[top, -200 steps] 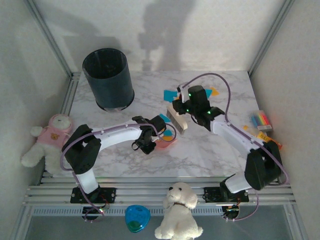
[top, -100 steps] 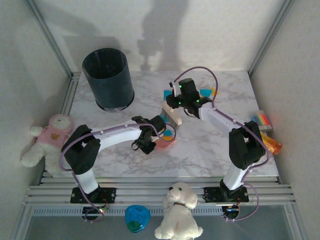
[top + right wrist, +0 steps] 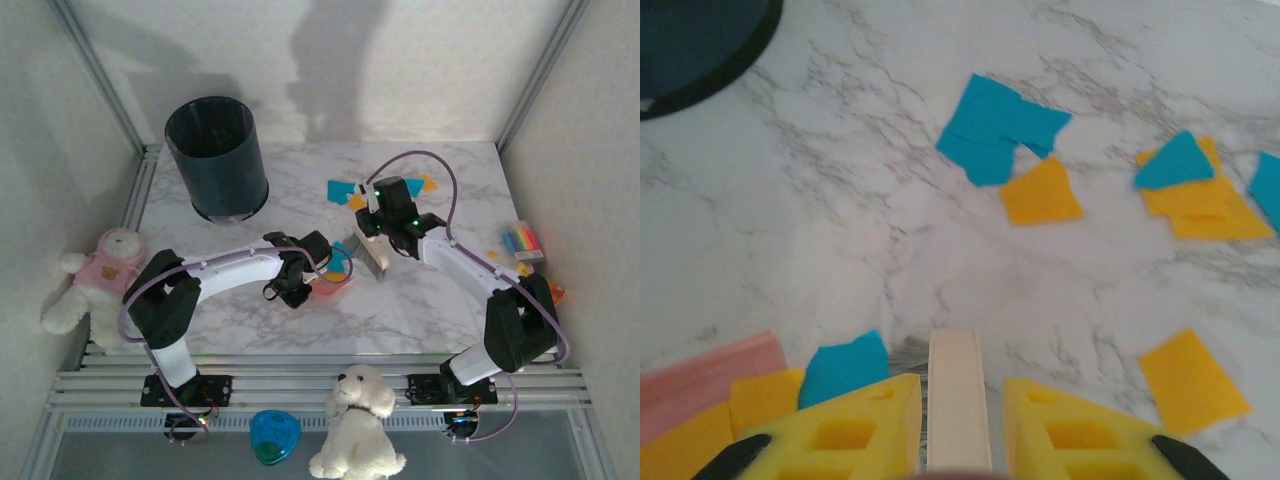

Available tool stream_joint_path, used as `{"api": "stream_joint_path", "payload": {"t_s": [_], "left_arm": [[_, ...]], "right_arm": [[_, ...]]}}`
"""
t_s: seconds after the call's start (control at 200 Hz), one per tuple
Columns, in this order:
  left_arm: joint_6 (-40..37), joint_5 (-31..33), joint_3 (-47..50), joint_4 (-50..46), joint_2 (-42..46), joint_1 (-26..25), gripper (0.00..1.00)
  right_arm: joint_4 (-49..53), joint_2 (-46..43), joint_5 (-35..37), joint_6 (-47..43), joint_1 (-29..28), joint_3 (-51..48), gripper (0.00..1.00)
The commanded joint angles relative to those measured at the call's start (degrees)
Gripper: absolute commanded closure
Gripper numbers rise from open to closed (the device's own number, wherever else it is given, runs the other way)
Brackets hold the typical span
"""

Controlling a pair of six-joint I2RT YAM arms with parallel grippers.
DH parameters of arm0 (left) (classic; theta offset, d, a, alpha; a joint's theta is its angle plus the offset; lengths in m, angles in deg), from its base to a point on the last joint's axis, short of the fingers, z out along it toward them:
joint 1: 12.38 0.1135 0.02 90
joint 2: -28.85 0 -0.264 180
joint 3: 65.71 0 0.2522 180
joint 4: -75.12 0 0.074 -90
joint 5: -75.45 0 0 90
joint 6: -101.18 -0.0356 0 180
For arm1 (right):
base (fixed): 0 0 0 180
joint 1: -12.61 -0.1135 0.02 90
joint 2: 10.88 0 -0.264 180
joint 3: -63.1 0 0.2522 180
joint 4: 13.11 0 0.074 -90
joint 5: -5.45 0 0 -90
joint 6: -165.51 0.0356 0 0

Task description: Sweep away the paper scraps from the table

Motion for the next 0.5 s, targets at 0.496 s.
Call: {"api": "stream_joint_path", "payload": {"t_s": [0.496], "left_arm": [[-5.3, -7.3, -1.8, -2.1, 0.6, -2.4, 1.0]], "right_arm": [[-4.4, -13.3, 3.7, 5.6, 0.6, -8.1, 1.0]]}}
